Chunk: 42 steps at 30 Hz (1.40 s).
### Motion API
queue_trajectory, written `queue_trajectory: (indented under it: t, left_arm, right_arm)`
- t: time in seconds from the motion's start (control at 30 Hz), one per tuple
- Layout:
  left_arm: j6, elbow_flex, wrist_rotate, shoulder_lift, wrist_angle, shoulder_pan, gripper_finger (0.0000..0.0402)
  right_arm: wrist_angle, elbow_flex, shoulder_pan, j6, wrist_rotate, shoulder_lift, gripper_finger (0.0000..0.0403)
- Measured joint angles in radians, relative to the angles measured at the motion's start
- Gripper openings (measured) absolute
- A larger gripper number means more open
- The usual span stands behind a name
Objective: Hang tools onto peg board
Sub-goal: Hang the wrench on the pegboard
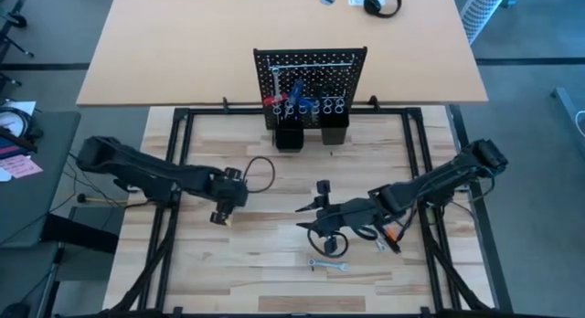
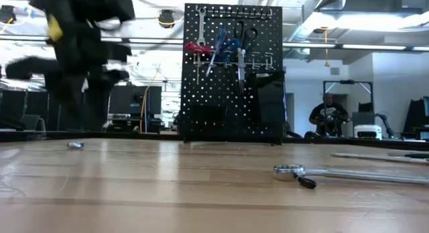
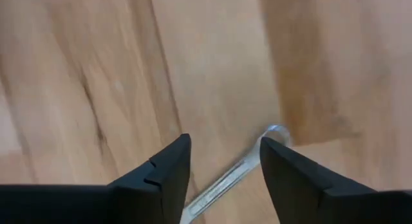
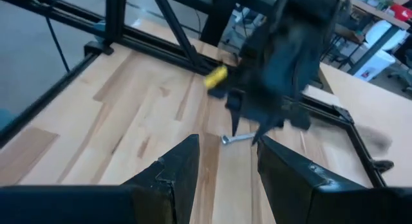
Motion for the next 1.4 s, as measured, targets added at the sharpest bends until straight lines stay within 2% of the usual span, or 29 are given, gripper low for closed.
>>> queue_trajectory:
  t: [0.23, 0.43, 0.57, 0.83, 1.0, 1.17, 1.3, 1.4]
  left_arm:
    - [0.009, 0.062, 0.022, 0.223, -0.043, 0.012, 0.0191]
    - [0.039, 0.118, 0.034, 0.309, -0.029, 0.012, 0.0176]
    - [0.049, 0.119, 0.084, 0.318, 0.059, 0.013, 0.0148]
    - [-0.029, 0.133, 0.093, 0.316, 0.309, 0.029, 0.0113]
    - [0.046, 0.189, 0.089, 0.269, 0.238, 0.031, 0.0112]
    - [0.162, 0.185, 0.06, 0.253, 0.061, 0.033, 0.0112]
    - [0.197, 0.14, 0.038, 0.252, 0.072, 0.065, 0.0112]
    - [0.219, 0.102, 0.048, 0.251, 0.154, 0.087, 0.0112]
  right_arm:
    - [0.0, 0.0, 0.018, -0.011, 0.0, -0.001, 0.0166]
    - [-0.002, 0.0, 0.016, -0.011, 0.001, -0.001, 0.0166]
    - [-0.016, 0.0, 0.018, -0.01, 0.001, -0.001, 0.0166]
    - [-0.027, 0.0, 0.018, -0.01, 0.001, -0.001, 0.0166]
    - [-0.037, 0.0, 0.018, -0.01, 0.002, -0.001, 0.0166]
    - [-0.059, 0.0, 0.018, -0.01, 0.002, -0.001, 0.0166]
    - [-0.055, 0.0, 0.017, -0.01, 0.002, -0.001, 0.0166]
    - [-0.057, 0.0, 0.023, -0.01, 0.002, -0.001, 0.0166]
